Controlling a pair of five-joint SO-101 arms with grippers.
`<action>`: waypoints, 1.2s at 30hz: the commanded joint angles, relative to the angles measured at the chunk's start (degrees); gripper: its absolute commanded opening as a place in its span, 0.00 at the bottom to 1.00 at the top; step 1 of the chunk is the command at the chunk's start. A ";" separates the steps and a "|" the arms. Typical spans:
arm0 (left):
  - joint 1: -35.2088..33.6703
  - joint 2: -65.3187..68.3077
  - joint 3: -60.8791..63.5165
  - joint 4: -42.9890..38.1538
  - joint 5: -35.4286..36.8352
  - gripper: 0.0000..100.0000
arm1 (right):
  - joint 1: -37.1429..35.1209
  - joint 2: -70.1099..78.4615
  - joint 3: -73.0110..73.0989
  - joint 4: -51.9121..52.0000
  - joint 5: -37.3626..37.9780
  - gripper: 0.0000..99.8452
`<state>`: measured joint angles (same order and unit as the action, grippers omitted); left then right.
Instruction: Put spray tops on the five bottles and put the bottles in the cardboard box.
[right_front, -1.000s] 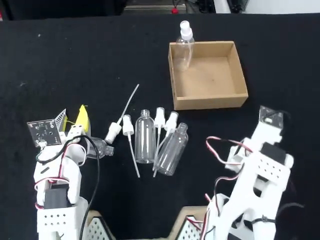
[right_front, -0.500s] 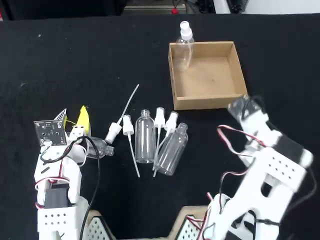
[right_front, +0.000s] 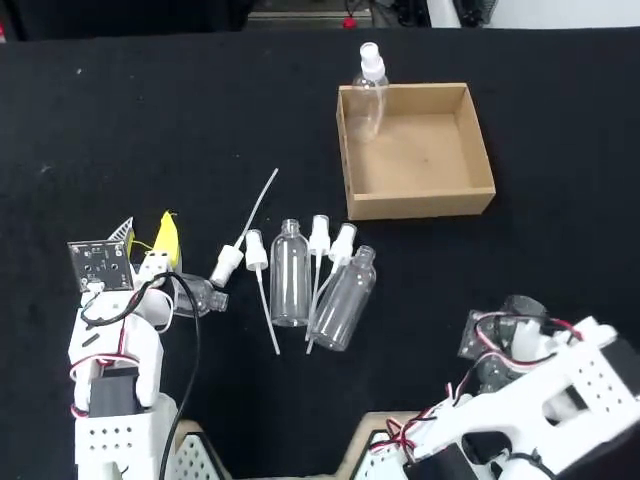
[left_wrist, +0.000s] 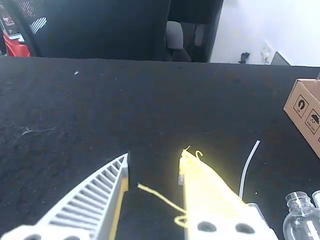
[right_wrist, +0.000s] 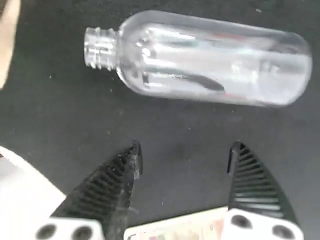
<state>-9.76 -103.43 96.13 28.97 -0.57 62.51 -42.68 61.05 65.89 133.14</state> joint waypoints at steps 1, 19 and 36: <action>0.48 -0.35 1.19 0.18 -0.44 0.16 | 1.14 -1.54 5.05 -11.78 1.41 0.26; 0.48 -0.35 1.19 0.18 -0.53 0.16 | 8.97 -1.54 1.19 5.36 1.32 0.01; 0.48 -0.35 1.19 0.26 -0.62 0.16 | 2.64 -1.45 -0.75 15.30 1.49 0.01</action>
<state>-9.76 -103.43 96.13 29.14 -0.57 66.37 -42.77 57.45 85.76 133.93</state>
